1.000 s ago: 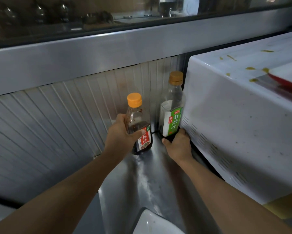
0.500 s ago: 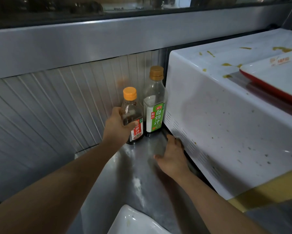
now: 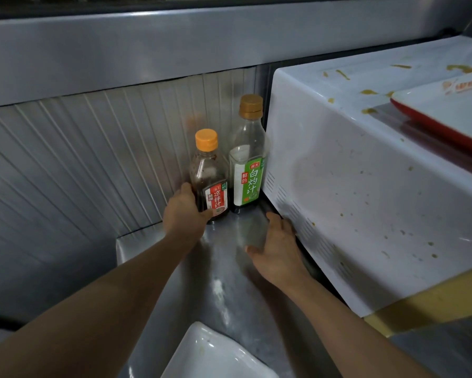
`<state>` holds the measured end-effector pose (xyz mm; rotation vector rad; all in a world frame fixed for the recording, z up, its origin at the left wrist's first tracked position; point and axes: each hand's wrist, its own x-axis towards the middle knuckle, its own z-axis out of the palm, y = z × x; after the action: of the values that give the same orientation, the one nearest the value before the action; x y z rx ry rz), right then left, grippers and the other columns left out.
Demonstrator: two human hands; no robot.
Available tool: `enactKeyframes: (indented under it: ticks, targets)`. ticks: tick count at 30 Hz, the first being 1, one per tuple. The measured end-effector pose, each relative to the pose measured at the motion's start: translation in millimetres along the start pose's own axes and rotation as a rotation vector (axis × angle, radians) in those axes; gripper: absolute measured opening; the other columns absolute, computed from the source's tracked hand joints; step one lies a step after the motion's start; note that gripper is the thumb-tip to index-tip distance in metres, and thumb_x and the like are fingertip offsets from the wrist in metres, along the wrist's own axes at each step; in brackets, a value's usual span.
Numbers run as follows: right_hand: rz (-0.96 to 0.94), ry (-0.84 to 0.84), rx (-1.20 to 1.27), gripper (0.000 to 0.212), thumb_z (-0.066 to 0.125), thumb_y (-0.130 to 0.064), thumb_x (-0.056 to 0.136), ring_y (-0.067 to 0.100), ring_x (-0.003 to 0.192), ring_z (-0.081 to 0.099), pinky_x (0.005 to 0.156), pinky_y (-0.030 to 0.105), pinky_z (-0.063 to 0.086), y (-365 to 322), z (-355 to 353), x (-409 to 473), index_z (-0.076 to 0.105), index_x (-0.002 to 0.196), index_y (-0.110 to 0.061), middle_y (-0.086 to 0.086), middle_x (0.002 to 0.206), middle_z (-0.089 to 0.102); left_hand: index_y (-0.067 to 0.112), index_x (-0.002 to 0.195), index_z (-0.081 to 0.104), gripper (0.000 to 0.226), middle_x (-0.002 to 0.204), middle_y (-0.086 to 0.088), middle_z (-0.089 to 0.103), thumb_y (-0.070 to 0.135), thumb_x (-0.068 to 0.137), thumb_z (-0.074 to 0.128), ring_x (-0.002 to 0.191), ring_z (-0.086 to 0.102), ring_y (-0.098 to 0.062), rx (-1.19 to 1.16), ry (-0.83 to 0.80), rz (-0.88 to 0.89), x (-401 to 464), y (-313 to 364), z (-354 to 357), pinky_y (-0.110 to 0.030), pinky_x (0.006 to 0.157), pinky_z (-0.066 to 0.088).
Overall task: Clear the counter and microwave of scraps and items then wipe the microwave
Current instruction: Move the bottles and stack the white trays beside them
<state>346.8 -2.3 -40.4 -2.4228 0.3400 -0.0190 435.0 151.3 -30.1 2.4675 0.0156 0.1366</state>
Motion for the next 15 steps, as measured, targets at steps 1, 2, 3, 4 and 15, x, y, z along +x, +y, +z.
enactKeyframes:
  ticks: [1, 2, 3, 4, 15]
  targets:
    - [0.002, -0.004, 0.003, 0.079, 0.071, -0.027, 0.079, 0.028, 0.133, 0.032, 0.108, 0.033, 0.029, 1, 0, 0, 0.025, 0.142, -0.011, 0.012, 0.143, 0.033, 0.008, 0.107, 0.051, 0.051, 0.103, -0.012, 0.065, 0.027, 0.070, 0.080, 0.094, 0.063, -0.031, 0.012, 0.004, -0.005, 1, 0, 0, -0.046, 0.080, 0.053]
    - [0.005, -0.007, 0.005, 0.080, 0.070, -0.027, 0.079, 0.028, 0.133, 0.032, 0.108, 0.034, 0.029, 1, 1, 0, 0.025, 0.143, -0.011, 0.012, 0.143, 0.032, 0.007, 0.108, 0.050, 0.051, 0.104, -0.013, 0.066, 0.026, 0.071, 0.080, 0.095, 0.063, -0.032, 0.031, 0.008, -0.005, 3, -1, -1, -0.045, 0.080, 0.053]
    - [0.006, -0.010, 0.006, 0.080, 0.070, -0.027, 0.079, 0.029, 0.133, 0.032, 0.108, 0.034, 0.030, 1, 1, 0, 0.025, 0.143, -0.011, 0.012, 0.142, 0.032, 0.006, 0.109, 0.051, 0.051, 0.105, -0.014, 0.066, 0.025, 0.072, 0.079, 0.096, 0.062, -0.033, 0.054, 0.010, 0.000, 4, -2, -1, -0.044, 0.081, 0.052]
    - [0.005, -0.012, 0.006, 0.079, 0.070, -0.027, 0.079, 0.029, 0.132, 0.032, 0.107, 0.035, 0.031, 2, 1, -1, 0.025, 0.143, -0.011, 0.013, 0.142, 0.033, 0.005, 0.110, 0.051, 0.050, 0.105, -0.015, 0.065, 0.024, 0.073, 0.078, 0.096, 0.062, -0.033, 0.072, 0.013, 0.007, 5, -2, -2, -0.043, 0.080, 0.052]
    - [-0.008, -0.075, -0.086, 0.070, 0.067, -0.027, 0.080, 0.031, 0.125, 0.035, 0.104, 0.036, 0.035, -12, -15, -22, 0.030, 0.136, -0.010, 0.015, 0.133, 0.036, 0.008, 0.122, 0.039, 0.063, 0.120, -0.013, 0.055, 0.031, 0.076, 0.075, 0.110, 0.057, -0.033, 0.306, -0.144, -0.076, -17, 12, -31, -0.043, 0.082, 0.046]
